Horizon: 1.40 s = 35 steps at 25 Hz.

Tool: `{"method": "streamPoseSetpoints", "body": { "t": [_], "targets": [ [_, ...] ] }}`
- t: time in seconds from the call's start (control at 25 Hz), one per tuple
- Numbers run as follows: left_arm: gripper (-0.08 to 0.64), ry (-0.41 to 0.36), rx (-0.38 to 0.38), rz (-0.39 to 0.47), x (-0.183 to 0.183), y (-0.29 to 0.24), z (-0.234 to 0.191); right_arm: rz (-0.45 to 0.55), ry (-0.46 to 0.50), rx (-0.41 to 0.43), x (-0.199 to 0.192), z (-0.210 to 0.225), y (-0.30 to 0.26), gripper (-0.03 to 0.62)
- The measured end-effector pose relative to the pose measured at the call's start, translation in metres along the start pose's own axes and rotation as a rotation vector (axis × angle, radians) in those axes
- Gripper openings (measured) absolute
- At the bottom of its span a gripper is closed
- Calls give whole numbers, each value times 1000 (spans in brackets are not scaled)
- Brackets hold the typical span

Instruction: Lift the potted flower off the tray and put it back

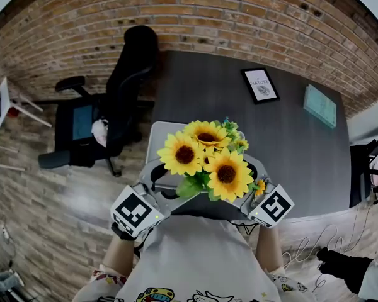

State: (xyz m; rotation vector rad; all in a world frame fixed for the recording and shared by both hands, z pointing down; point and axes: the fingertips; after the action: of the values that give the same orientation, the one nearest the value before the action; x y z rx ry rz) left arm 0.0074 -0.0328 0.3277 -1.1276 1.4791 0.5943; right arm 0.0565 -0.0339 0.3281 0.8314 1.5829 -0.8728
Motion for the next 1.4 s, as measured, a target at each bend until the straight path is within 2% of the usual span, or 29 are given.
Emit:
{"method": "streamPoseSetpoints", "body": {
  "t": [0.24,0.72,0.84,1.0,1.28,1.4],
  "targets": [
    [365,49,11,14,1,2,2,6,-18,-7,0,-2,3,408],
    [365,88,57,8,-15,-1,-2,52,-79,4,-20,-4,1,403],
    [365,83,73,-13,-21,-5,-5,39,-93,12,-29,-2,-1,402],
    [365,103,60,-36,-18,3,0,9,-126,0,-22,-10,-1,399],
    [364,172,67,-69,-64,-15,-55,-29,-177,11,-78,11,-38,396],
    [362,200,60,-74,-80,-20,-63,-43,-200,3,-94,12,-42,394]
  ]
}}
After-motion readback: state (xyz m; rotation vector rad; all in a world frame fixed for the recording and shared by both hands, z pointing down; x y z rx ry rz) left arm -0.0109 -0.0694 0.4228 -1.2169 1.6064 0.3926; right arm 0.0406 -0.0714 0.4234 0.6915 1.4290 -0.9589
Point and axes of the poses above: the fingertips, and each gripper's own axes: y backward along the fingers, z to its right, x out of its top, and after that the axes turned 9 degrees about y, right-handed
